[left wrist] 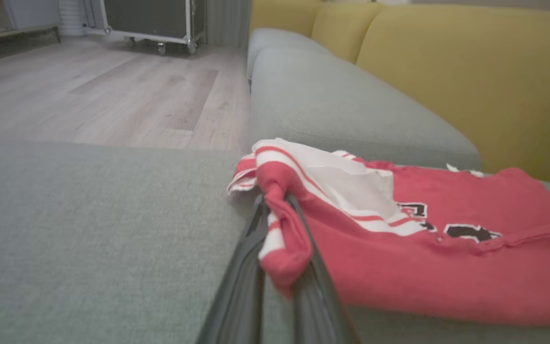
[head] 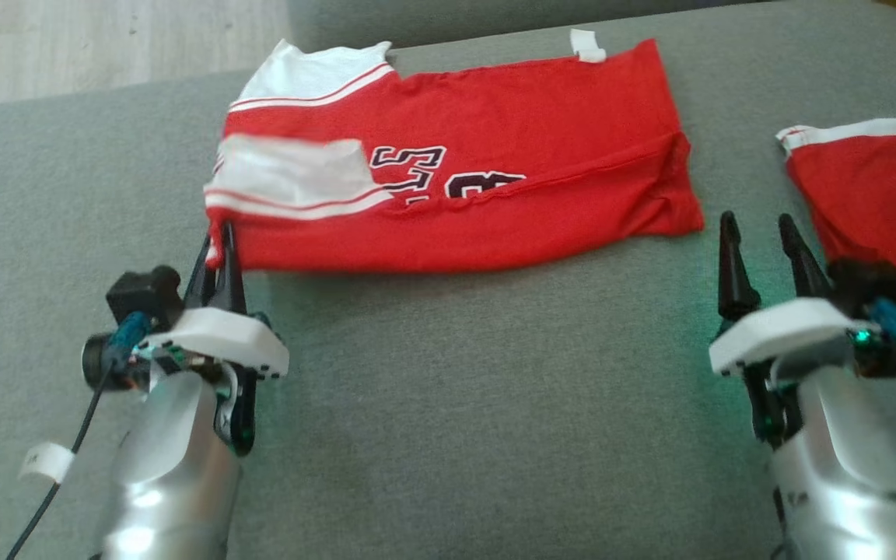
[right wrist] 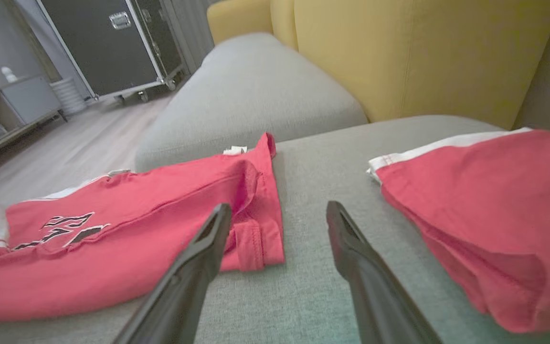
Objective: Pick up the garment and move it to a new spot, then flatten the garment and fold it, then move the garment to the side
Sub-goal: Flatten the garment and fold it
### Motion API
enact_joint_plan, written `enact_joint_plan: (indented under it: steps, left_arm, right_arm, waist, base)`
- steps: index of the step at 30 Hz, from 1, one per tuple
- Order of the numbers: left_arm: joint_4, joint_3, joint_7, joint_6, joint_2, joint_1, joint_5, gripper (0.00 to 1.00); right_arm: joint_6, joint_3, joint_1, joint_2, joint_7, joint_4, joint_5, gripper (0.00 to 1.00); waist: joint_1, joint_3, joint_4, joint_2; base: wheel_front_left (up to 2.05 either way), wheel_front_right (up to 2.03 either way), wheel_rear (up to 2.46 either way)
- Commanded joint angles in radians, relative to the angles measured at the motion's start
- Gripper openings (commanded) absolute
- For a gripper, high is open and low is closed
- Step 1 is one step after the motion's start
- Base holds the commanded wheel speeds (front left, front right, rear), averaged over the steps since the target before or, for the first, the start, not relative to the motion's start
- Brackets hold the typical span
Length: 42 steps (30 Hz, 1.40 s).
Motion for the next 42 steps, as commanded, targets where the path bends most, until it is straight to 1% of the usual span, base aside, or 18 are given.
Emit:
enact_joint_plan:
  steps: [1, 4, 8, 12, 16, 18, 22, 24, 25, 26, 30, 33, 38, 42]
  left_arm:
    - [-0.052, 0.020, -0.020, -0.002, 0.019, -0.033, 0.002, 0.00]
    - [-0.109, 0.010, -0.030, -0.010, 0.015, -0.025, 0.008, 0.00]
    - [-0.166, -0.014, -0.034, -0.023, 0.009, -0.012, 0.018, 0.00]
    - [-0.194, -0.039, -0.034, -0.029, 0.005, -0.003, 0.024, 0.00]
    - [-0.212, -0.059, -0.035, -0.030, 0.001, 0.000, 0.024, 0.00]
    - [-0.215, -0.068, -0.035, -0.031, 0.000, 0.002, 0.021, 0.00]
    - [-0.218, -0.079, -0.035, -0.031, -0.002, 0.002, 0.018, 0.00]
    - [-0.214, -0.084, -0.035, -0.029, -0.002, 0.000, 0.014, 0.00]
    - [-0.212, -0.086, -0.035, -0.029, -0.003, 0.000, 0.013, 0.00]
    - [-0.208, -0.088, -0.035, -0.029, -0.003, -0.001, 0.012, 0.00]
    - [-0.186, -0.092, -0.035, -0.028, -0.003, 0.004, 0.011, 0.00]
    - [-0.178, -0.091, -0.035, -0.031, 0.007, 0.017, 0.012, 0.00]
    - [-0.157, -0.075, -0.035, -0.032, 0.033, 0.067, 0.007, 0.00]
    - [-0.146, -0.066, -0.035, -0.032, 0.047, 0.104, 0.005, 0.00]
  right_arm:
    - [0.003, 0.015, -0.061, 0.002, 0.021, 0.005, -0.018, 1.00]
    - [0.003, 0.009, -0.123, 0.002, 0.077, 0.102, -0.026, 1.00]
    - [0.003, 0.015, -0.211, 0.002, 0.120, 0.228, -0.033, 1.00]
    - [0.003, -0.003, -0.290, 0.002, 0.152, 0.357, -0.098, 1.00]
    - [0.003, -0.101, -0.345, 0.002, 0.183, 0.468, -0.213, 1.00]
    - [0.003, -0.156, -0.365, 0.002, 0.203, 0.511, -0.247, 1.00]
    - [0.003, -0.244, -0.393, 0.002, 0.228, 0.567, -0.320, 1.00]
    - [0.003, -0.283, -0.403, 0.002, 0.249, 0.595, -0.374, 1.00]
    - [0.003, -0.291, -0.407, 0.002, 0.254, 0.609, -0.380, 0.55]
    - [0.003, -0.295, -0.412, 0.002, 0.253, 0.620, -0.383, 0.00]
    - [0.003, -0.306, -0.419, 0.002, 0.215, 0.646, -0.386, 0.00]
    - [0.003, -0.296, -0.419, 0.002, 0.176, 0.665, -0.375, 0.00]
    - [0.003, -0.243, -0.406, 0.002, 0.118, 0.690, -0.329, 0.00]
    - [0.003, -0.199, -0.392, 0.002, 0.098, 0.698, -0.282, 0.00]
  waist:
    - [0.0000, 0.000, 0.010, 0.0000]
    - [0.0000, 0.004, 0.024, 0.0000]
    - [0.0000, 0.012, 0.040, 0.0000]
    - [0.0000, 0.024, 0.056, 0.0000]
    - [0.0000, 0.037, 0.073, 0.0000]
    - [0.0000, 0.043, 0.082, 0.0000]
    - [0.0000, 0.053, 0.098, 0.0000]
    - [0.0000, 0.055, 0.108, 0.0000]
    - [0.0000, 0.055, 0.111, 0.0000]
    - [0.0000, 0.053, 0.114, 0.0000]
    - [0.0000, 0.036, 0.113, 0.0000]
    - [0.0000, 0.012, 0.101, 0.0000]
    - [0.0000, -0.045, 0.067, 0.0000]
    - [0.0000, -0.087, 0.046, 0.0000]
  base:
    - [0.00, 0.00, 0.00]
    - [0.00, 0.00, 0.00]
    - [0.00, 0.00, 0.00]
    - [0.00, 0.00, 0.00]
    - [0.00, 0.00, 0.00]
    - [0.00, 0.00, 0.00]
    - [0.00, 0.00, 0.00]
    - [0.00, 0.00, 0.00]
    - [0.00, 0.00, 0.00]
    - [0.00, 0.00, 0.00]
    - [0.00, 0.00, 0.00]
    - [0.00, 0.00, 0.00]
    - [0.00, 0.00, 0.00]
    - [0.00, 0.00, 0.00]
